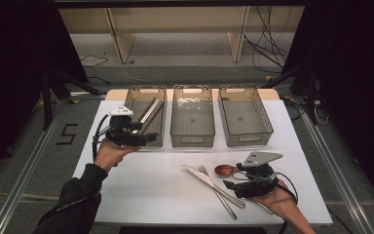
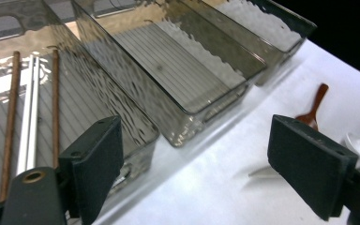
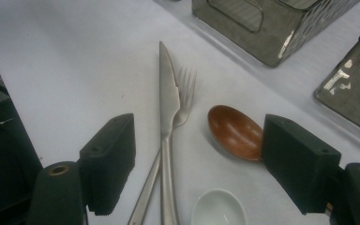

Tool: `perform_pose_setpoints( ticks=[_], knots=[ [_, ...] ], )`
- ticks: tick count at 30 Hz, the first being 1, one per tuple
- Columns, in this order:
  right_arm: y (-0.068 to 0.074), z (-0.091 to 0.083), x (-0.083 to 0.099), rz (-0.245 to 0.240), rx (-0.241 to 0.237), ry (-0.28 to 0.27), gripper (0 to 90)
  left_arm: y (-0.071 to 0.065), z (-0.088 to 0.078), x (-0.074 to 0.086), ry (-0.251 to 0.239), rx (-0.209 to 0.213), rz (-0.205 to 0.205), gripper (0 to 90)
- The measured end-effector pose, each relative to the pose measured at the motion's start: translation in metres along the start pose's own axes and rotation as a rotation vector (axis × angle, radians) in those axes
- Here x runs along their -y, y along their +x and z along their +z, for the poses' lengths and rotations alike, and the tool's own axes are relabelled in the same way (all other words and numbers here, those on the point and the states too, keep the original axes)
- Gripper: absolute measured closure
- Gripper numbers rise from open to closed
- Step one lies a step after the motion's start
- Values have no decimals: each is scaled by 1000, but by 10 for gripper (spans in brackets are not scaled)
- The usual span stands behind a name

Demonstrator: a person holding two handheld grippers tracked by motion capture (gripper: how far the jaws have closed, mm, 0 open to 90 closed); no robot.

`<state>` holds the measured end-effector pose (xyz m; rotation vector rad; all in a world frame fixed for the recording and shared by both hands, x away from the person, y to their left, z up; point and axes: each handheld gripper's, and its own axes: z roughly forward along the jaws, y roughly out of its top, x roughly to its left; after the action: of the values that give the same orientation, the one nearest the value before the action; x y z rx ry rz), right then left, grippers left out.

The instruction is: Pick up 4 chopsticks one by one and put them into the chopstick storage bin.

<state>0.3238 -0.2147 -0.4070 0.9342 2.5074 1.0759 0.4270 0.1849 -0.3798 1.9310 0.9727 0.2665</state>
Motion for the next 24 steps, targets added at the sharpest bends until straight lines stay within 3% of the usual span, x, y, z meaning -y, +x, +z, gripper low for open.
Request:
perform_pose_setpoints(
  ticks=[11, 24],
  knots=[
    [-2, 1, 1, 5, -3, 11, 277, -20, -13, 20, -32, 38, 37, 176],
    [-8, 1, 5, 31, 9, 55, 276, -25, -30, 34, -69, 32, 42, 162]
  ],
)
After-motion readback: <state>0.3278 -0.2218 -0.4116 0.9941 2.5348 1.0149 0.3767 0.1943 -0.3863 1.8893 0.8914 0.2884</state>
